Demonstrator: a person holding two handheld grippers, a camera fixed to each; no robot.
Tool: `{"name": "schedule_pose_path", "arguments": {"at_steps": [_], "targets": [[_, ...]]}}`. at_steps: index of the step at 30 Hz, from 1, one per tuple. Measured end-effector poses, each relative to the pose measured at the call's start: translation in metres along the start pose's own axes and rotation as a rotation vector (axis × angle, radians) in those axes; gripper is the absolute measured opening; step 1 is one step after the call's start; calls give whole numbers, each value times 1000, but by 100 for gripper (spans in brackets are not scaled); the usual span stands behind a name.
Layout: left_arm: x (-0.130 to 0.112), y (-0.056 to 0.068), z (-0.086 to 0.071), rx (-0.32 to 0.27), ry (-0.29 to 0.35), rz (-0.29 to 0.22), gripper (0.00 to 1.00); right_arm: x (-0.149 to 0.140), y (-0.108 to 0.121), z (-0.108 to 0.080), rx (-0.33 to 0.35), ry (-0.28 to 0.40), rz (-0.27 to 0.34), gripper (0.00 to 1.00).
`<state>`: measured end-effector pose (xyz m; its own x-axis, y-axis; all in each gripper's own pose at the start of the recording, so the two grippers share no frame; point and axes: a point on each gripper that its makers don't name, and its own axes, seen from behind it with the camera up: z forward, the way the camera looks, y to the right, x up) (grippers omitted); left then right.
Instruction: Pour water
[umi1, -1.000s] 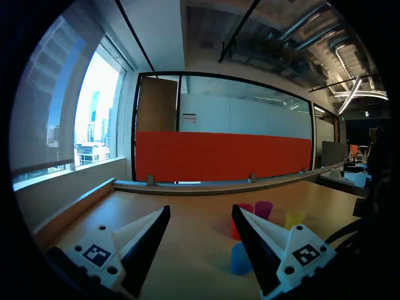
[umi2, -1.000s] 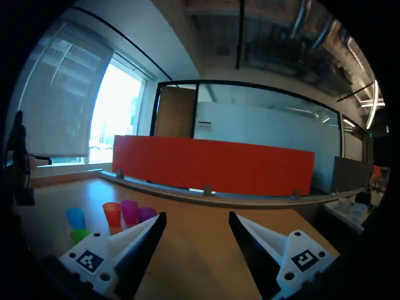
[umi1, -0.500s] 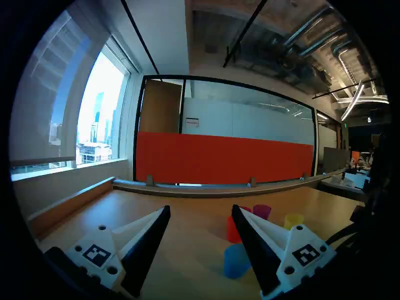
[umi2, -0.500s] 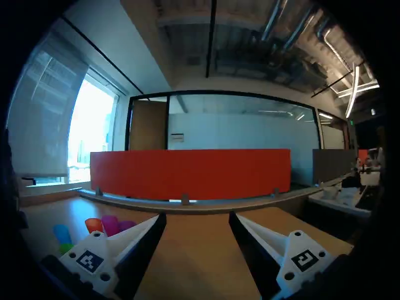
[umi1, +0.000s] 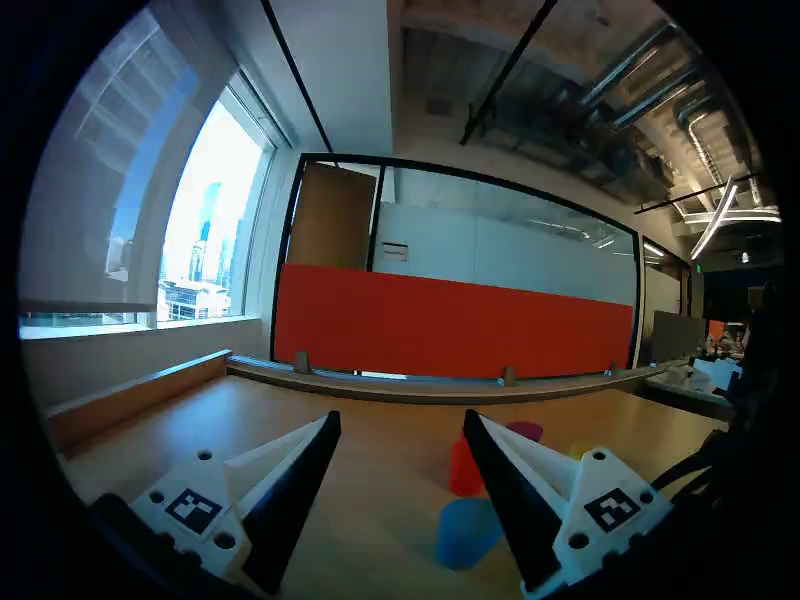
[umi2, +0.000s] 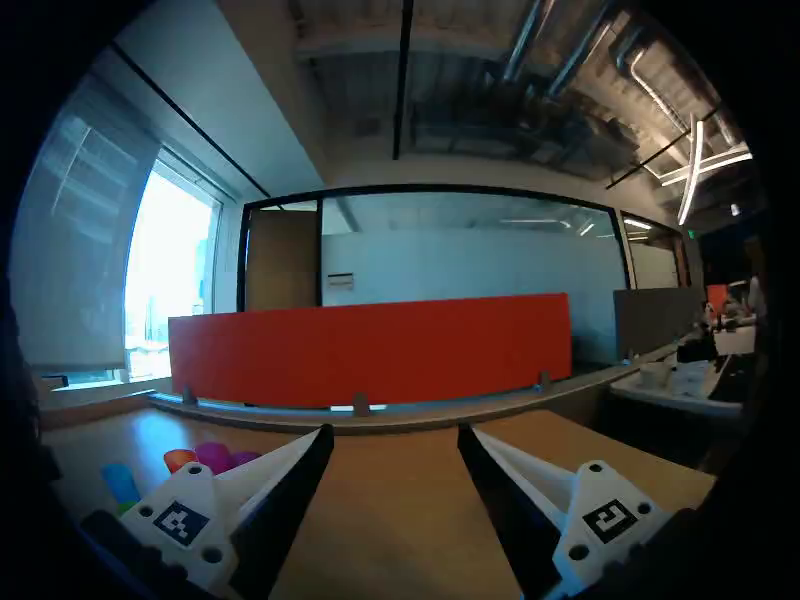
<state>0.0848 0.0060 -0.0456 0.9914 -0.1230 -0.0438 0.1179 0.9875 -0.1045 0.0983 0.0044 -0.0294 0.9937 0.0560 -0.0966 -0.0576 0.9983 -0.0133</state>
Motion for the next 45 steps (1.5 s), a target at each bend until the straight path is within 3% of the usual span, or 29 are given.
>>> {"name": "schedule_pose_path", "arguments": {"at_steps": [15, 24, 30, 39, 45], "targets": [[-15, 2, 13, 78, 42, 84, 91, -18, -3, 8, -23, -80, -5, 98], [-30, -5, 21, 95, 62, 117, 91, -10, -12, 10, -18, -91, -40, 98], [-50, -14, 24, 104, 50, 119, 91, -11, -20, 9, -11, -100, -36, 98], [-61, -24, 28, 121, 48, 115, 91, -14, -26, 8, -10, -114, -43, 98], [-71, -25, 33, 122, 18, 122, 91, -11, -30, 8, -6, -115, -50, 98]]}}
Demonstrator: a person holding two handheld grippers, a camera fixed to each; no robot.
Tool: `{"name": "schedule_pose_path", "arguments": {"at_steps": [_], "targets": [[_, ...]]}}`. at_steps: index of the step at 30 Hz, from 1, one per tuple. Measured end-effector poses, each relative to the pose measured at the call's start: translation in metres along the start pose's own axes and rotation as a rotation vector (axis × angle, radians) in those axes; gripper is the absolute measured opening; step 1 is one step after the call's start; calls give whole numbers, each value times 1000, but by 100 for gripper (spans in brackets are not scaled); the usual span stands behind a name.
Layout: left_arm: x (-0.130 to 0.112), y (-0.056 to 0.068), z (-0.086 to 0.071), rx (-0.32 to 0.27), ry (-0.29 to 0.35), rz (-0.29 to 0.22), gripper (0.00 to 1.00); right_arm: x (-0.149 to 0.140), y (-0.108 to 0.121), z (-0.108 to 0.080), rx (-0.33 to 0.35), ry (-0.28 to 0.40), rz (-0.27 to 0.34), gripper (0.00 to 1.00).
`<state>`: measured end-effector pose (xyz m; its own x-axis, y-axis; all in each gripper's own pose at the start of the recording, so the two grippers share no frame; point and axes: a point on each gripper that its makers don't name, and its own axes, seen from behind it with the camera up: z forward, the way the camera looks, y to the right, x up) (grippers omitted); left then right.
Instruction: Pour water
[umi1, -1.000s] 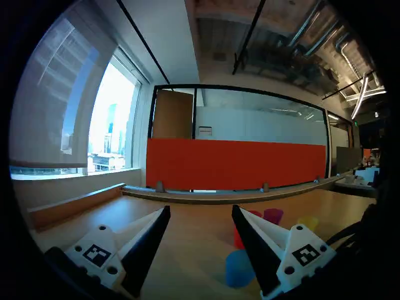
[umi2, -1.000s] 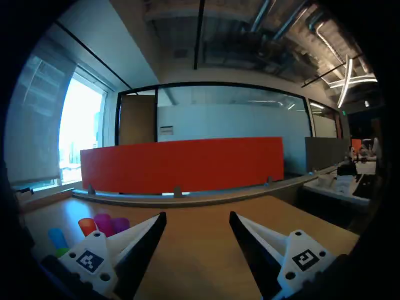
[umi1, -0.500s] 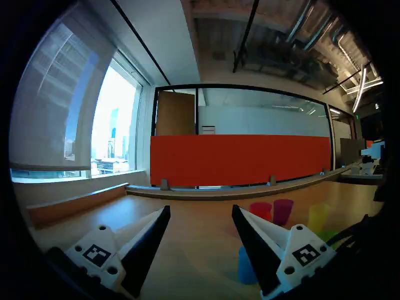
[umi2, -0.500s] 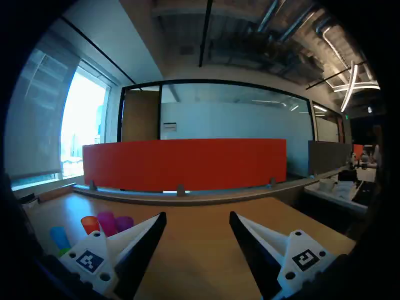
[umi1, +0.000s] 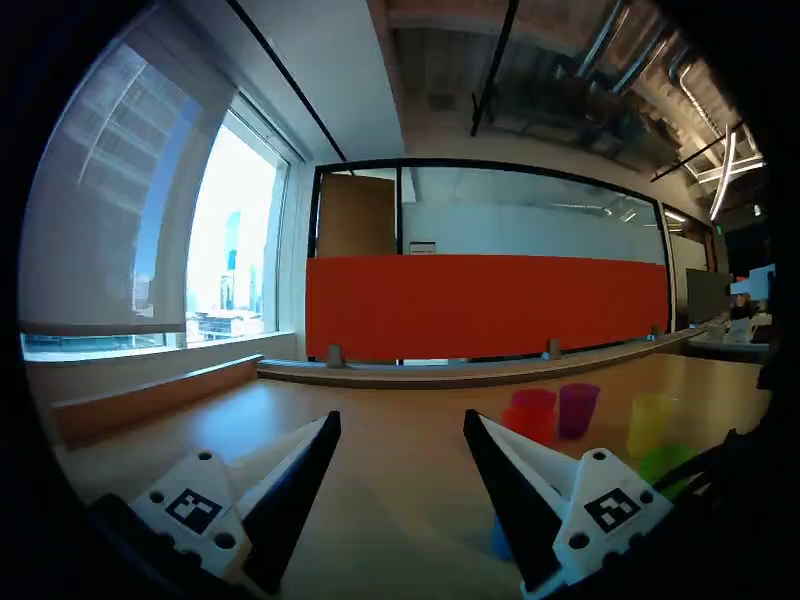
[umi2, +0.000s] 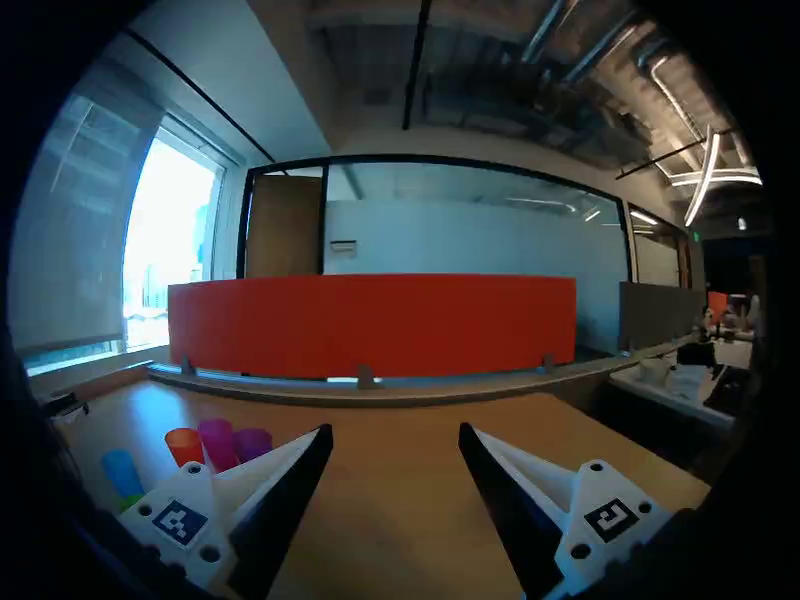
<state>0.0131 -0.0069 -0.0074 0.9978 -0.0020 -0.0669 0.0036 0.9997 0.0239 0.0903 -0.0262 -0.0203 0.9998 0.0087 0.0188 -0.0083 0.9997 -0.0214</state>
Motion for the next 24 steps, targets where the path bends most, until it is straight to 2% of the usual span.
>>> {"name": "schedule_pose_path", "arguments": {"at_steps": [14, 24], "targets": [[-14, -3, 6, 15, -60, 1, 91, 2, 2, 0, -1, 1, 3, 98], [-14, -2, 8, 15, -63, 3, 91, 7, 3, -2, -3, 6, 4, 98]]}}
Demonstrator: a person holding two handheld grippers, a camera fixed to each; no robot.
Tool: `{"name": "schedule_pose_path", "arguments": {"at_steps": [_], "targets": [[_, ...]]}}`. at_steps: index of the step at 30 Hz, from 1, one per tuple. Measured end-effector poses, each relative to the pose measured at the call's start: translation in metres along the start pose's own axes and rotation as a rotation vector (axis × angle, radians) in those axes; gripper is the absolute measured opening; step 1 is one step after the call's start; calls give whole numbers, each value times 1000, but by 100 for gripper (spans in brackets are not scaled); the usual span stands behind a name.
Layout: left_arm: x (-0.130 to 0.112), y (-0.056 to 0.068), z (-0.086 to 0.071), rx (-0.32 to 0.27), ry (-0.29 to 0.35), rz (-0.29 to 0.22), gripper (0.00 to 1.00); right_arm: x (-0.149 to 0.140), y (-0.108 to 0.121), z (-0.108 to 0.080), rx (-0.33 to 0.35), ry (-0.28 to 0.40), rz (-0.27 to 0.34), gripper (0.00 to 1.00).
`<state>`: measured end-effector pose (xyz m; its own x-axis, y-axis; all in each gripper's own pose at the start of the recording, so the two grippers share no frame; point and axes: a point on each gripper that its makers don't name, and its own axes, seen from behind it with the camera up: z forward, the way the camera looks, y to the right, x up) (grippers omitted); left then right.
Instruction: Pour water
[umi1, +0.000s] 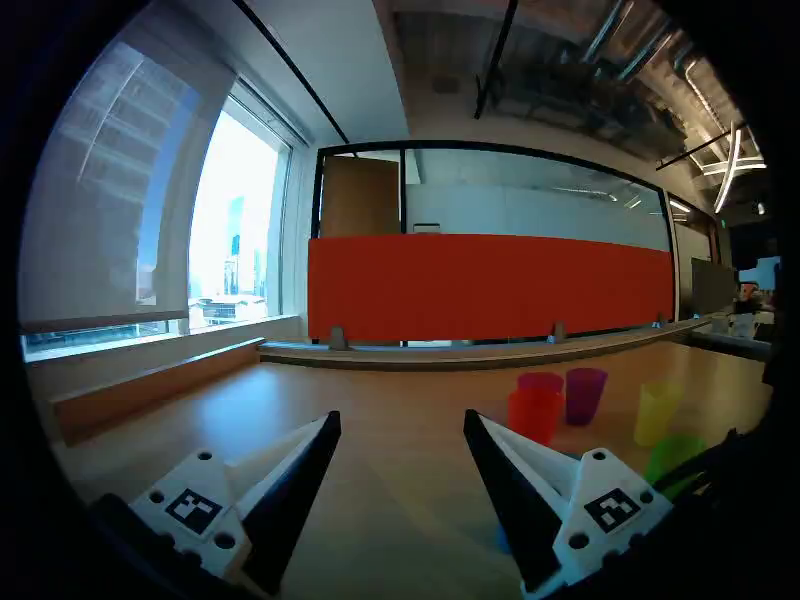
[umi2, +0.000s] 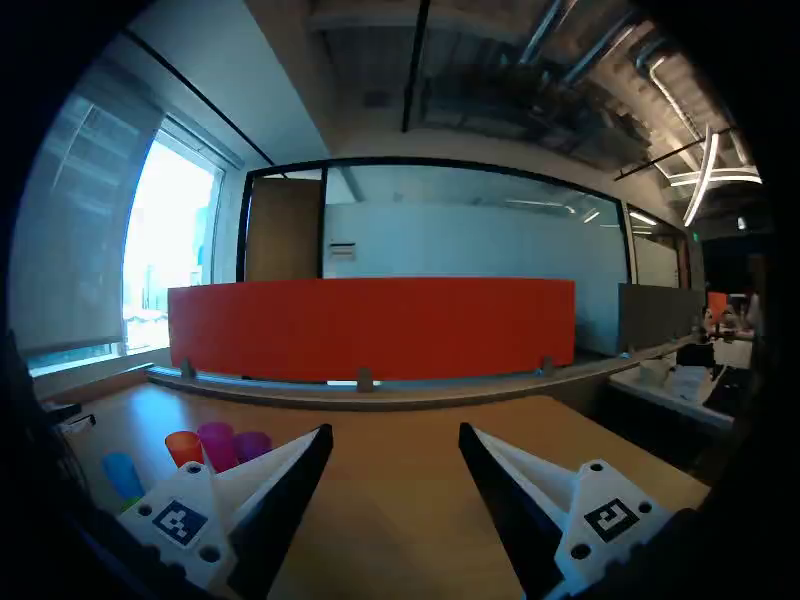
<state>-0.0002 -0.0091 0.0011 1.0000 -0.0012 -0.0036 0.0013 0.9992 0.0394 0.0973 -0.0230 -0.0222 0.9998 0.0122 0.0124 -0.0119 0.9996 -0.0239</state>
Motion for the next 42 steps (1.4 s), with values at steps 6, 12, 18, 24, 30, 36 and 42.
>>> {"name": "schedule_pose_path", "arguments": {"at_steps": [6, 12, 18, 24, 30, 36, 42], "targets": [[0, 0, 0, -3, -2, 0, 91, 1, 1, 0, 2, 1, 2, 98], [0, 2, 0, -10, -2, 0, 91, -1, 3, -1, 0, 0, 5, 98], [0, 3, 1, -14, -2, 0, 91, -2, 6, -2, -4, 2, 13, 98], [0, 3, 1, -14, -3, 1, 91, -1, 9, -2, -1, 8, 8, 98], [0, 3, 1, -14, -3, 1, 91, 2, 11, -2, 6, 33, -5, 98], [-1, 3, 1, -14, -3, 1, 91, 2, 10, -1, 19, 61, -24, 98], [-1, 3, 1, -14, -3, 2, 91, -10, 11, 3, 22, 72, -39, 98]]}}
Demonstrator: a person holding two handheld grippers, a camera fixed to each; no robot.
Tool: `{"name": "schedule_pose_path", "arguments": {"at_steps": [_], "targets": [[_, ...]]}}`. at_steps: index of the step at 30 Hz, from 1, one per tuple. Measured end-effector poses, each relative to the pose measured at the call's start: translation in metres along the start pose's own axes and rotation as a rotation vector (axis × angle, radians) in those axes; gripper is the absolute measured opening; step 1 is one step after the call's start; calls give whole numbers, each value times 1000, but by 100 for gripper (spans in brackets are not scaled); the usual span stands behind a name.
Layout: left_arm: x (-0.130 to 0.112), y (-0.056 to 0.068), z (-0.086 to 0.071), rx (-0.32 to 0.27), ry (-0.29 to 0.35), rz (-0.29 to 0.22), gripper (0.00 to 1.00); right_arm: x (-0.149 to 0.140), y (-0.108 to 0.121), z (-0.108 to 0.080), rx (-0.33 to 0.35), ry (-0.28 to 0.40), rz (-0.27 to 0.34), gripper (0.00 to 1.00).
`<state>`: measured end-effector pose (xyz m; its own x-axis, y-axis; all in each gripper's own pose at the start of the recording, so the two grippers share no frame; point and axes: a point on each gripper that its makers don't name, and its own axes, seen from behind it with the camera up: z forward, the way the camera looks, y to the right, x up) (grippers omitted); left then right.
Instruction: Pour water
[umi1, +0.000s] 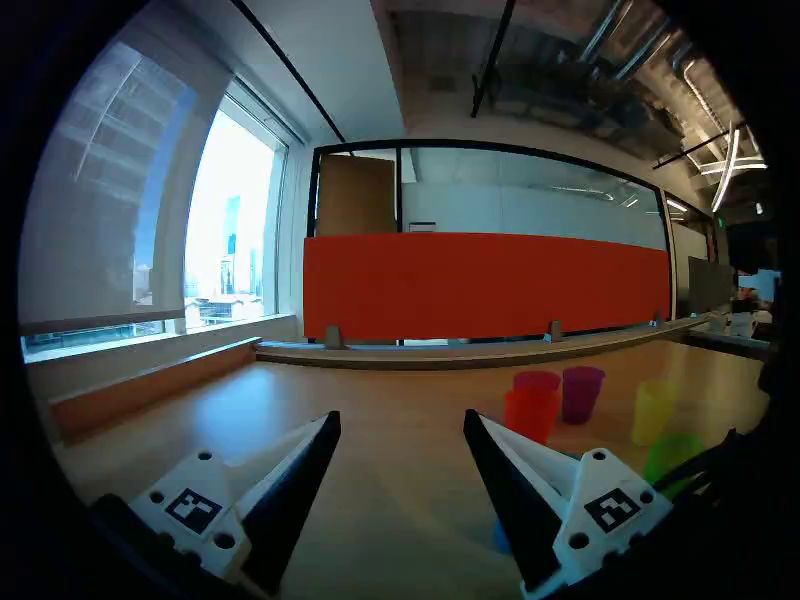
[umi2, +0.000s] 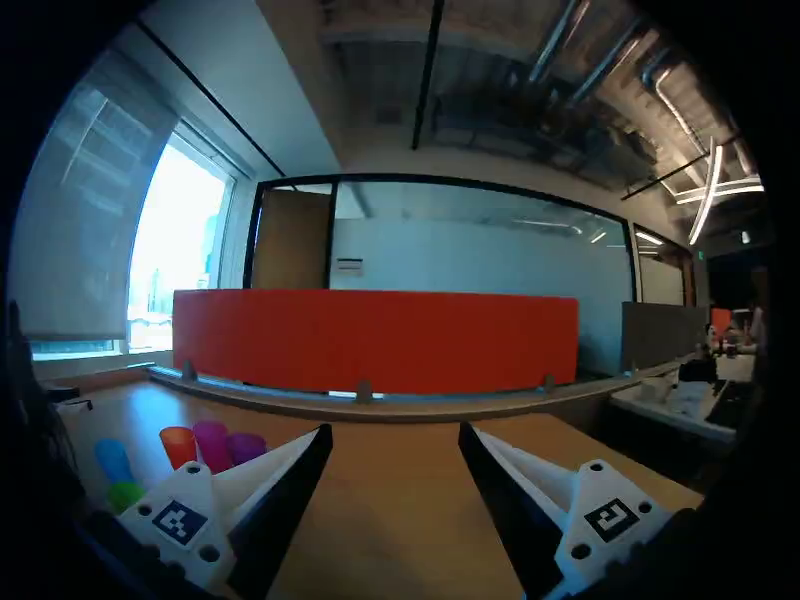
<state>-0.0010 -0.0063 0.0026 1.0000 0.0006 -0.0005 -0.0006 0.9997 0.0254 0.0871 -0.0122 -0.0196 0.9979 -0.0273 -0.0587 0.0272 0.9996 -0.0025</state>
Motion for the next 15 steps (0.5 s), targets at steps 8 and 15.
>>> {"name": "schedule_pose_path", "arguments": {"at_steps": [8, 15], "targets": [[0, 0, 0, 0, 0, -1, 91, -14, -11, 5, 23, 35, 6, 98], [0, 0, 0, 0, 0, 0, 91, -36, -13, 10, 33, 24, -4, 99]]}}
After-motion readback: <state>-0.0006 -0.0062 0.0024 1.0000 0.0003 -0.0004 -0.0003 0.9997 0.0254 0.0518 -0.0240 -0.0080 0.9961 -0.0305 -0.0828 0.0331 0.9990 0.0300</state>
